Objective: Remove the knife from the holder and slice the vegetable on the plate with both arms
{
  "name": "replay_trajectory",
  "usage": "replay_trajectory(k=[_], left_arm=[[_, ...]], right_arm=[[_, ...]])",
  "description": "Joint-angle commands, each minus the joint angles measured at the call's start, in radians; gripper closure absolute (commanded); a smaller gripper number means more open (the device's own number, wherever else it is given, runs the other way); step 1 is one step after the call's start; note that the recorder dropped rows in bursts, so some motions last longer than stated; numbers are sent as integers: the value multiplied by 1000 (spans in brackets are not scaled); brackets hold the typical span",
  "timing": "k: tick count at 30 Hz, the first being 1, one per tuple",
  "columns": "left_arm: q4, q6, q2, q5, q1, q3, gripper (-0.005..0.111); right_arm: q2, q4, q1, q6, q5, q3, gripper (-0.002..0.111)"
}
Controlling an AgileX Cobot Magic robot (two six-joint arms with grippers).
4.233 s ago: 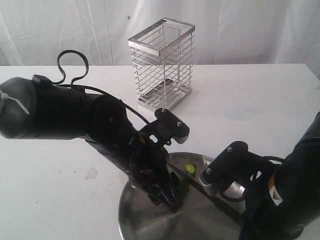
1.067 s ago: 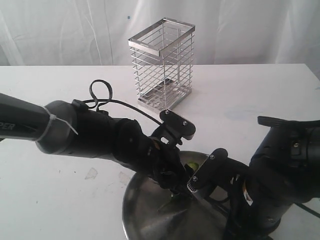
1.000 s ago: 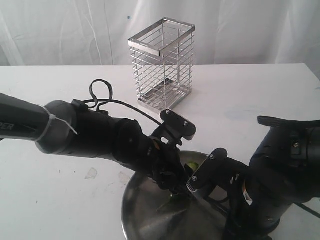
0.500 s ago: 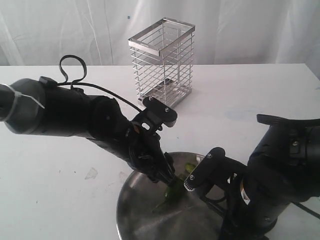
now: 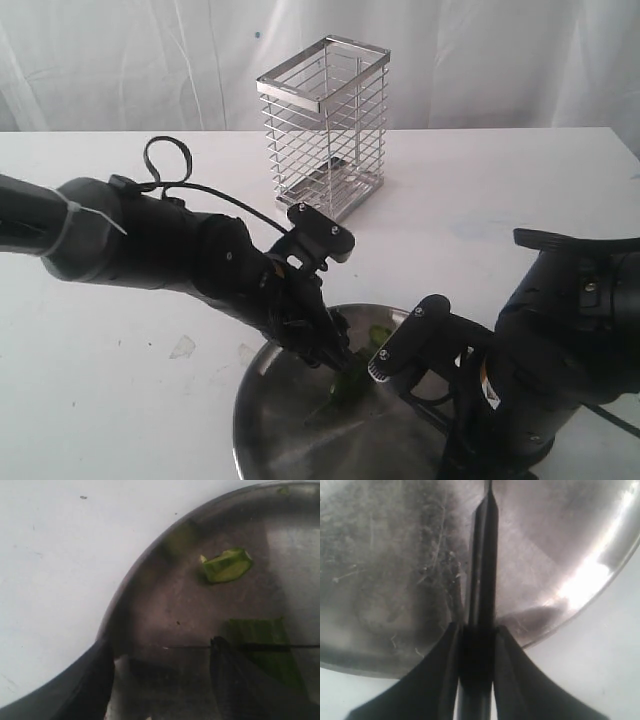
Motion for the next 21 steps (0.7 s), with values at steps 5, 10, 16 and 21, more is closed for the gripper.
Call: replay_trajectory(k=[5, 10, 16, 21], left_arm=[[-34, -16, 105, -28, 3, 6, 52], [-34, -11, 38, 36, 3, 6, 53], [-30, 30, -56, 144, 3, 6, 53], [-28, 41, -59, 209, 3, 6, 53]], right_arm=[[-6, 6, -2, -20, 14, -1, 108], [13, 19, -2, -27, 34, -18, 108], [56, 25, -2, -27, 41, -57, 108], [80, 27, -2, -36, 50, -90, 108]])
